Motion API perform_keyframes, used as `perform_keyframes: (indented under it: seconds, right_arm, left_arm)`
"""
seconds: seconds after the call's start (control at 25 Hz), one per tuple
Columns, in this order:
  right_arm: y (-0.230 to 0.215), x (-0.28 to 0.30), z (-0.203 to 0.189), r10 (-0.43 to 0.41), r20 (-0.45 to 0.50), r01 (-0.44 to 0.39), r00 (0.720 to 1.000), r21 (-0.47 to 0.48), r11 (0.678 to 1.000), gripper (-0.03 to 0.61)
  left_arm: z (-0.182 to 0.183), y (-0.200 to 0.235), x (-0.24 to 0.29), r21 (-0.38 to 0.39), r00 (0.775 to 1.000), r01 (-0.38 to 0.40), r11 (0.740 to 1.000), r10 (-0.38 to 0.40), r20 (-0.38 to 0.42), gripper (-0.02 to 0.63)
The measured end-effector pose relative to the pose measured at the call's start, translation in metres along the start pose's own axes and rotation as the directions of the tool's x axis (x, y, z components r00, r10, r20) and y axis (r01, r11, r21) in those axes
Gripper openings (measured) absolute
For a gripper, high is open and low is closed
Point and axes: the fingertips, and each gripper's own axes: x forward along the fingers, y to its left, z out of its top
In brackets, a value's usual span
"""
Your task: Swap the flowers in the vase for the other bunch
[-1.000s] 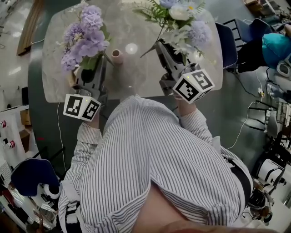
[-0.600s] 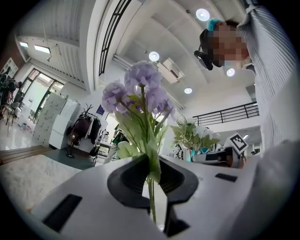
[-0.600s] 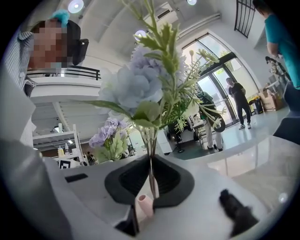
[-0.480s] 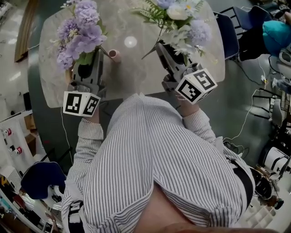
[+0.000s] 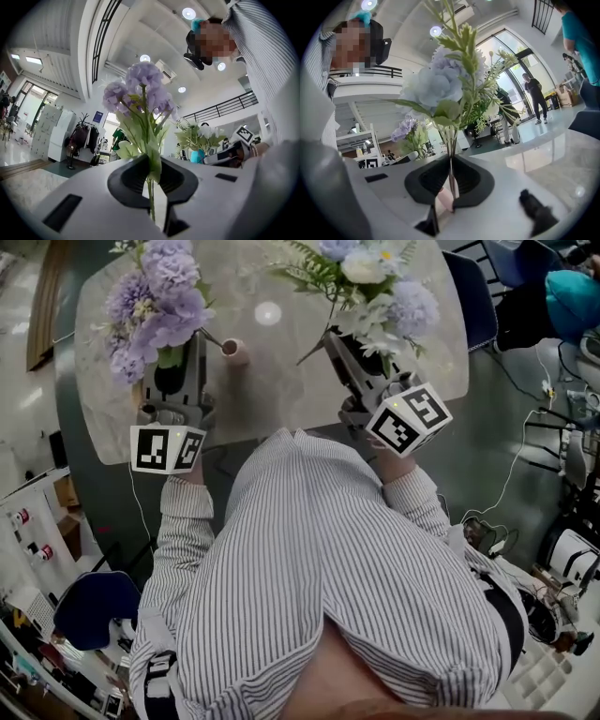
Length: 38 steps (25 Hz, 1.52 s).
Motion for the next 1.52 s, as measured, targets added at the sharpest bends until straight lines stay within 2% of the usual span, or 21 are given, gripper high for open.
perform_keyframes:
  seconds: [0.36, 0.64, 1.12, 1.32, 1.52]
  right_arm:
    - [0.0, -0.008, -0.021, -0.021, -0.037, 0.021, 0.999, 0.01, 1.0, 0.037]
    - [-0.021, 0.004, -0.026, -0.036, -0.067, 0.038, 0.997, 0.032, 0.999, 0.037]
    - [-0.025, 0.002, -0.041, 0.009, -0.08, -0.001, 0.997, 0.1, 0.995, 0.037]
    - [-0.028, 0.002, -0.044, -0.005, -0.079, 0.014, 0.997, 0.114, 0.993, 0.037]
    - [-0.027, 0.001, -0.045, -0.015, -0.087, 0.025, 0.996, 0.112, 0.993, 0.037]
  left_arm:
    - [-0.012, 0.004, -0.004, -0.012, 1.0, 0.017, 1.0, -0.017, 0.008, 0.044]
    - [-0.043, 0.008, 0.014, -0.026, 0.998, 0.022, 0.999, -0.024, -0.063, 0.044]
    - [-0.084, 0.007, 0.017, -0.082, 0.99, 0.015, 0.997, -0.027, -0.136, 0.044]
    - [-0.098, 0.006, 0.016, -0.124, 0.987, 0.04, 0.991, -0.059, -0.15, 0.044]
    - [-0.105, 0.009, 0.016, -0.147, 0.984, 0.03, 0.989, -0.055, -0.168, 0.044]
